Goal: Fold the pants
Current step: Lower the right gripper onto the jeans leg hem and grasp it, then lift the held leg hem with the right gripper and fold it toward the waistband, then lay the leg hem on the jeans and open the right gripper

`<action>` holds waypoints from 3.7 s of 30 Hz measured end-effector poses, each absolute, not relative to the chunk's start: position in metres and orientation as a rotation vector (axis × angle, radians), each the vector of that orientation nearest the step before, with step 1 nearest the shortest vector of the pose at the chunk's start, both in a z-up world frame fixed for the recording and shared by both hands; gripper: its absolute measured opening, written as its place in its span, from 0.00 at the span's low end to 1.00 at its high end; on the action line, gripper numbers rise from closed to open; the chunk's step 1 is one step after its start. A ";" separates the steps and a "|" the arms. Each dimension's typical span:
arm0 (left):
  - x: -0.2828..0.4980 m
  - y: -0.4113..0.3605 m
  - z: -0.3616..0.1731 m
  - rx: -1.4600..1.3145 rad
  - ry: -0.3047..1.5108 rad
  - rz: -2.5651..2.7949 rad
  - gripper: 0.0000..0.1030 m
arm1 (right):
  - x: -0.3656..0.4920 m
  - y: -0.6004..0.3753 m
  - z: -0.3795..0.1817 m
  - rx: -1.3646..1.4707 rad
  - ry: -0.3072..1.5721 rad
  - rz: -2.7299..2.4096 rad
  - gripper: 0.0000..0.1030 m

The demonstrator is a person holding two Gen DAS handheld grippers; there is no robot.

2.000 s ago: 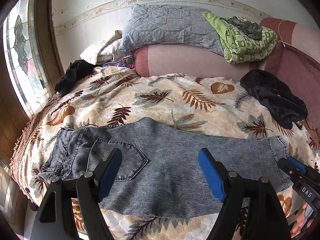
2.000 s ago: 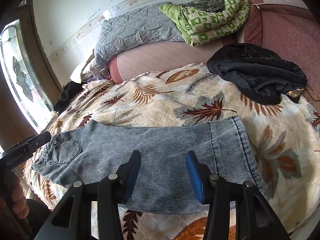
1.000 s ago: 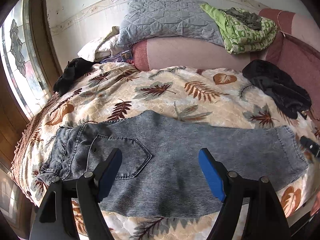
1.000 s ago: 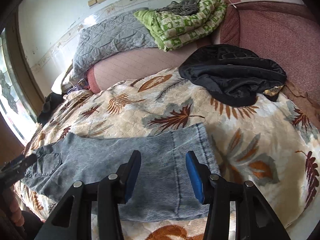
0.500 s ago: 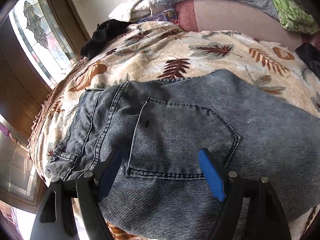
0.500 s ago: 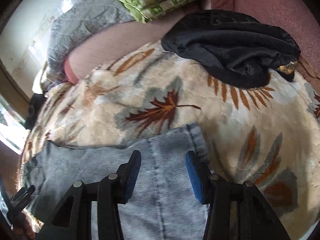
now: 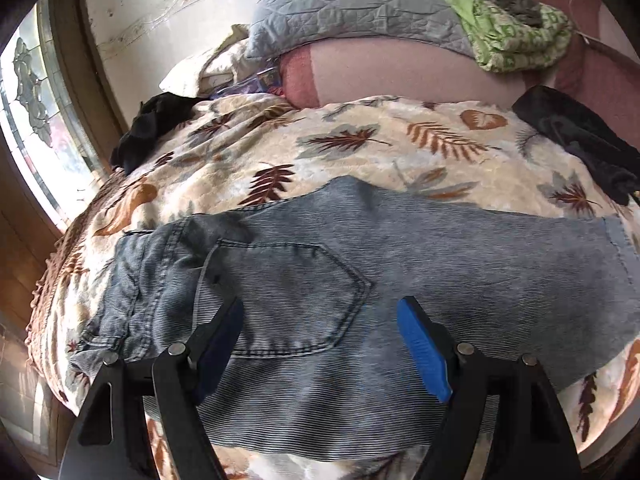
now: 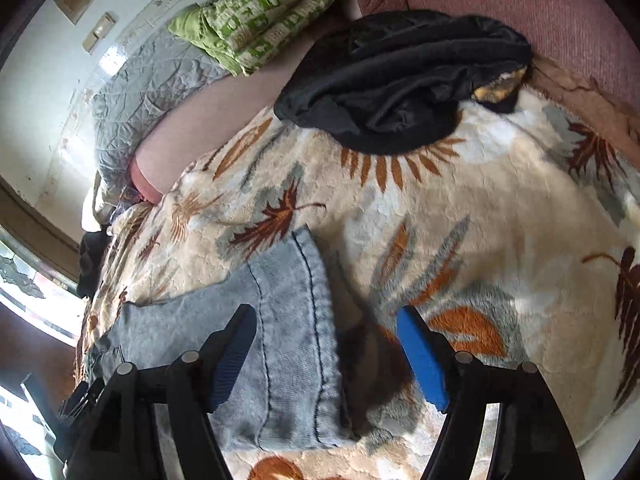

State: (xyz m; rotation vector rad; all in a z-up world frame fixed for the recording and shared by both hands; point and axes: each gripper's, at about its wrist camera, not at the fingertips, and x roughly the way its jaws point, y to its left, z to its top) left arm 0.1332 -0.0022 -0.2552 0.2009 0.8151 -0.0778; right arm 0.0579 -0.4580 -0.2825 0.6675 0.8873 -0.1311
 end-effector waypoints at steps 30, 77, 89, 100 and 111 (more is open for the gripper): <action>0.140 0.009 -0.255 0.175 0.826 -0.007 0.77 | 0.099 -0.348 -0.247 0.562 0.845 0.218 0.17; 0.154 0.000 -0.277 0.141 0.897 0.007 0.77 | 0.194 -0.256 -0.297 0.585 0.944 0.207 0.34; 0.148 0.017 -0.269 0.160 0.886 0.055 0.77 | 0.146 -0.237 -0.279 0.529 0.947 0.325 0.36; 0.120 0.049 -0.224 0.113 0.732 0.115 0.78 | 0.087 -0.183 -0.288 0.348 1.009 0.380 0.36; 0.109 0.080 -0.216 0.056 0.704 0.161 0.78 | 0.074 -0.157 -0.249 0.350 0.870 0.491 0.36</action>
